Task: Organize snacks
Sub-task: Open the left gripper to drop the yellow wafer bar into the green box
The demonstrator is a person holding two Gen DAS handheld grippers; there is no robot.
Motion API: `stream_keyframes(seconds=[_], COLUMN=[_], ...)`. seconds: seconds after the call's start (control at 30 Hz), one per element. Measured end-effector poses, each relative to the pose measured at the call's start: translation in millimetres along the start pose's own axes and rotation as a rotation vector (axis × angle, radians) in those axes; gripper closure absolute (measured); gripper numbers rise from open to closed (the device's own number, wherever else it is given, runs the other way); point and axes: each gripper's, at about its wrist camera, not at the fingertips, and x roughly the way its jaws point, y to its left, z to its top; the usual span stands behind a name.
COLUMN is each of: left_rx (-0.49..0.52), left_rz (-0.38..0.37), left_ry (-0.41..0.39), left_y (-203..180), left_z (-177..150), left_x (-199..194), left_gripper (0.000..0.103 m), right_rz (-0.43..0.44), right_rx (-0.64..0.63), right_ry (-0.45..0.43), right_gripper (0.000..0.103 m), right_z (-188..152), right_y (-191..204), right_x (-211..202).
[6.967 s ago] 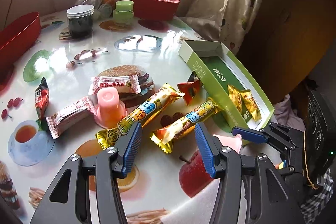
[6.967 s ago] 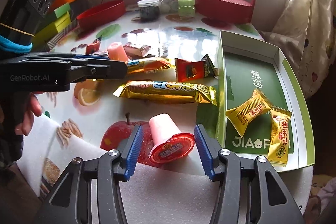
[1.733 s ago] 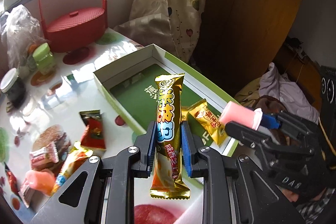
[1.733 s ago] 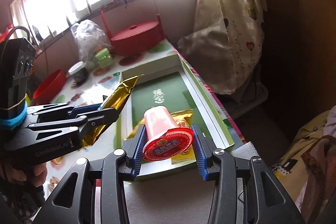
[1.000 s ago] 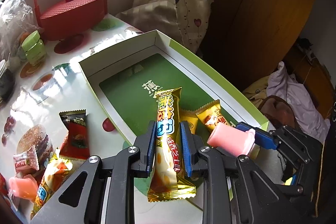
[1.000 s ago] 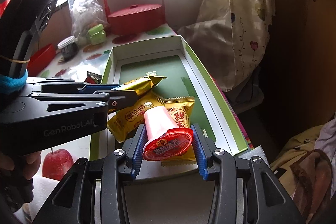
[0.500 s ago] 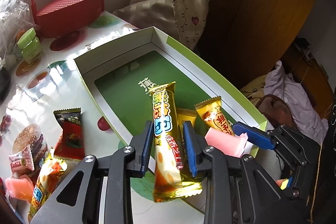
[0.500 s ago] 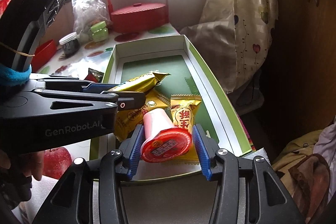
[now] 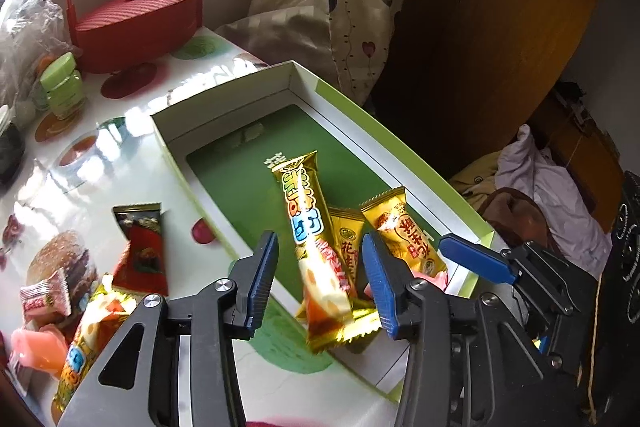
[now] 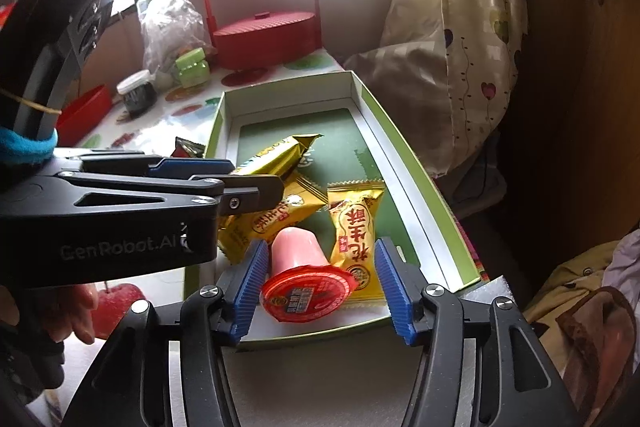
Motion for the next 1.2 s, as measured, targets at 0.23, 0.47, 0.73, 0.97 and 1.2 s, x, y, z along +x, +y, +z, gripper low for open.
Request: stream_keyframes(seconds=[0.23,0.47,0.73,0.97,1.2], left_rx=[-0.004,-0.002,-0.016,-0.017,-0.03], left_rz=[0.007,0.02,0.036,0.092,0.129], left_ry=[-0.053,-0.084,-0.123,-0.16,-0.176], left_y=[2.0,4.0,14.0,23.2,37.2], left_z=[-5.8,-14.3,-25.2,-36.2,-49.7], left_x=[-26.2,-48.1,-72.4,-92.0,-105.4], left_gripper=[0.057,0.057,0.057,0.057,0.057], right_rz=[-0.002,0.002,0.002,0.013,0.041], right_rx=[0.017,0.024,0.016,0.011,0.002], right_ry=[-0.025,-0.047,-0.06,-0.075,-0.084], right_gripper=[0.046,0.046,0.045,0.045,0.045], right_z=[0.3,1.9,3.6,6.7,9.1], right_y=[3.2,11.8,23.7,35.8,53.9], right_x=[-10.4,-21.2,-31.9,-40.1,-42.6])
